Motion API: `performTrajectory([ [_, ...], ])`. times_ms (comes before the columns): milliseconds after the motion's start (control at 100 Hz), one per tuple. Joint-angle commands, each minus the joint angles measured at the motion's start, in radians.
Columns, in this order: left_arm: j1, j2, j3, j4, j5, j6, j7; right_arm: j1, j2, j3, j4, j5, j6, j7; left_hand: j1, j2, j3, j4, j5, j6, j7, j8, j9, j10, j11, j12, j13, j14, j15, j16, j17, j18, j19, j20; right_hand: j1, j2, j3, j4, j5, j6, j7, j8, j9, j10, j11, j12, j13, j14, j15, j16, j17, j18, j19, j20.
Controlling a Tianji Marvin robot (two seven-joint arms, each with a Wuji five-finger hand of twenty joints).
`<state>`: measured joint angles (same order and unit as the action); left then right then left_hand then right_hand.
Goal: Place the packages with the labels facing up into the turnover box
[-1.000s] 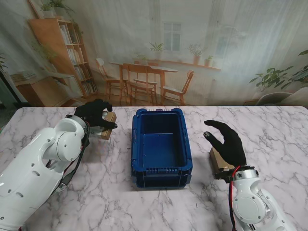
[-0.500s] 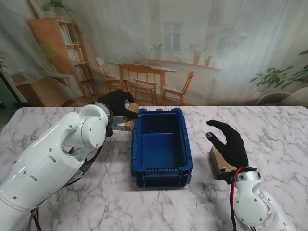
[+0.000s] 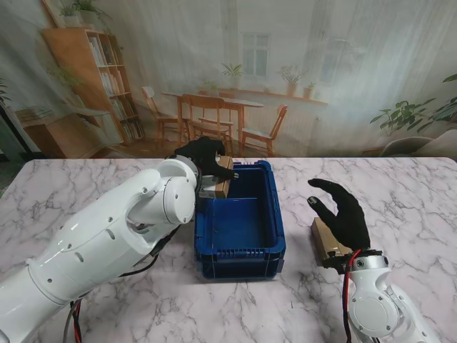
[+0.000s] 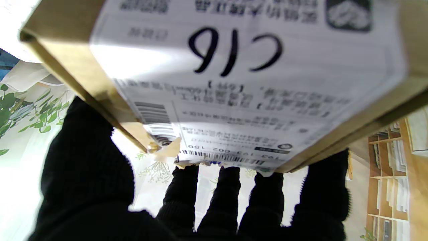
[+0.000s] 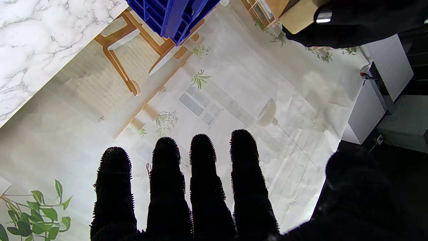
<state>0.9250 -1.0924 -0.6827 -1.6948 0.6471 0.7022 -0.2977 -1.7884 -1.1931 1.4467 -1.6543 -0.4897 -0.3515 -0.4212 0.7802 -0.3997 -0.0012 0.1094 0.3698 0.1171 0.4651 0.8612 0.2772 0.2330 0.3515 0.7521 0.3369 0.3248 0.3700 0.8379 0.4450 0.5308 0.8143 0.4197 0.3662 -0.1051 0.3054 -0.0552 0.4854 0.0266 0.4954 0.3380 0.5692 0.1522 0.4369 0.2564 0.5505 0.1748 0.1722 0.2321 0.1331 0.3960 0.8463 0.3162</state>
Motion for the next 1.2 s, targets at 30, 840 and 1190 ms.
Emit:
performTrajectory([
  [30,-0.019,-0.024,0.027,0.005,-0.02,0.029,-0.001,-0.007,-0.003,0.001,-0.004,0.005,-0.001,-0.002,0.308,0.108,0.243,0.057,0.035,0.024,0.002,0.025,0.015,0.016,0.012,0.01,0.054,0.004,0.13,0.028,0.115,-0.387,0.382,0.046,-0.002,-0.005,0.01,0.017,0.021,-0.014,-0.013,0.011,-0.029,0.002,0.005,0.006,0.007,0.003,-0.005,0.019,-0.014,0.002,-0.009,0.014],
  [840,-0.139,-0.133,0.199,0.162,-0.181,0.185,0.118,-0.011,-0.005,0.005,-0.006,0.014,-0.003,-0.003,0.318,0.124,0.193,0.019,0.054,0.063,-0.027,0.066,0.0,0.024,0.018,0.006,0.052,-0.002,0.147,0.027,0.113,-0.383,0.416,0.055,-0.001,-0.005,0.011,0.017,0.022,-0.014,-0.013,0.011,-0.029,0.0,0.005,0.006,0.007,0.003,-0.005,0.019,-0.014,0.002,-0.01,0.015],
  [1190,-0.159,-0.164,0.226,0.195,-0.206,0.175,0.137,-0.012,-0.005,0.006,-0.004,0.015,-0.006,-0.002,0.317,0.151,0.145,-0.001,0.061,0.081,-0.054,0.047,-0.005,0.027,0.009,-0.006,0.046,-0.002,0.145,0.023,0.097,-0.374,0.41,0.058,-0.002,-0.006,0.01,0.017,0.022,-0.014,-0.014,0.011,-0.028,0.001,0.005,0.006,0.007,0.004,-0.005,0.019,-0.015,0.001,-0.011,0.015],
])
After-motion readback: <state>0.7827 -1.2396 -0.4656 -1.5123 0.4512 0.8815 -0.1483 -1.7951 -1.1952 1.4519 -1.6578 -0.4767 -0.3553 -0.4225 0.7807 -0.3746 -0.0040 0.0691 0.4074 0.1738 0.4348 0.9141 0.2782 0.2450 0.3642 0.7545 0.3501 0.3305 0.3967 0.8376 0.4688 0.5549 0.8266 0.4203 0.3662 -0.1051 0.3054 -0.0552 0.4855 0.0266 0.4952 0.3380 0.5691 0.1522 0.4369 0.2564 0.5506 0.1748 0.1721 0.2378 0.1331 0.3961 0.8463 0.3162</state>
